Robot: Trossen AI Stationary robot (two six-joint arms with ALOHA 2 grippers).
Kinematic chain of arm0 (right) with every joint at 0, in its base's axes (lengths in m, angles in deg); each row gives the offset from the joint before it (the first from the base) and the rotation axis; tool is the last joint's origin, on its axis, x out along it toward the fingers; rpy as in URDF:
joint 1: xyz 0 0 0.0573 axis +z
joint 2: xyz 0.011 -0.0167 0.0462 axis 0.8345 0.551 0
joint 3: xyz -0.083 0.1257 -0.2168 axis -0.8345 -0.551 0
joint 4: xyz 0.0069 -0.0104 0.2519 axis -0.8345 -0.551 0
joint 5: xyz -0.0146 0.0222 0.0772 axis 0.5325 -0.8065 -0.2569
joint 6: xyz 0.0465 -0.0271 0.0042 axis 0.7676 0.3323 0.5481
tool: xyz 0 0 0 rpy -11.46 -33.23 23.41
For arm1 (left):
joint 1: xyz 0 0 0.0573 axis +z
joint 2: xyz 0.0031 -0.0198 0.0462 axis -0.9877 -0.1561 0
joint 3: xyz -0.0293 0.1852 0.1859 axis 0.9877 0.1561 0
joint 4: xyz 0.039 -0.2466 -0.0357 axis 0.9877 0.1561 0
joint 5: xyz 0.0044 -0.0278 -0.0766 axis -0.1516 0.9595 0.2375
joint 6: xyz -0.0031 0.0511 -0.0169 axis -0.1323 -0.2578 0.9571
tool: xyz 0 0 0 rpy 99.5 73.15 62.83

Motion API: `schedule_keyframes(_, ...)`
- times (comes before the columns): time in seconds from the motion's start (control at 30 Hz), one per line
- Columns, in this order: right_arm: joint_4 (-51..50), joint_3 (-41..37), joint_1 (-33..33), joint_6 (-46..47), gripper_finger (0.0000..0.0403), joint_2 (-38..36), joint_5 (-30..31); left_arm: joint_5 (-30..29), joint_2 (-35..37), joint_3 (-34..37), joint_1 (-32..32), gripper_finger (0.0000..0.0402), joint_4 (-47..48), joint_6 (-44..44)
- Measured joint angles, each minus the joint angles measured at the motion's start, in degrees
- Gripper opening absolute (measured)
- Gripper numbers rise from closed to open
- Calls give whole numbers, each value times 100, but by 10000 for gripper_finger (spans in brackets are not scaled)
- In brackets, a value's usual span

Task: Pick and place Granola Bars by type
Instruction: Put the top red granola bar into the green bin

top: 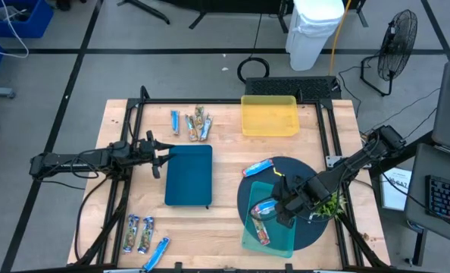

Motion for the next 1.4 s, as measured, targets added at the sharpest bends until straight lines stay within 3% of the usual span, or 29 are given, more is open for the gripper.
schedule_keyframes(0.5,142,-359,-8,-10,2,-2,21,0,0,0,0,161,0,0)
schedule_keyframes(0.9,1268,-1088,-44,-151,2,0,-59,0,1,0,0,161,0,0)
schedule_keyframes(1.4,1847,-1499,-46,-162,11,0,-138,-1,1,0,-1,161,1,0)
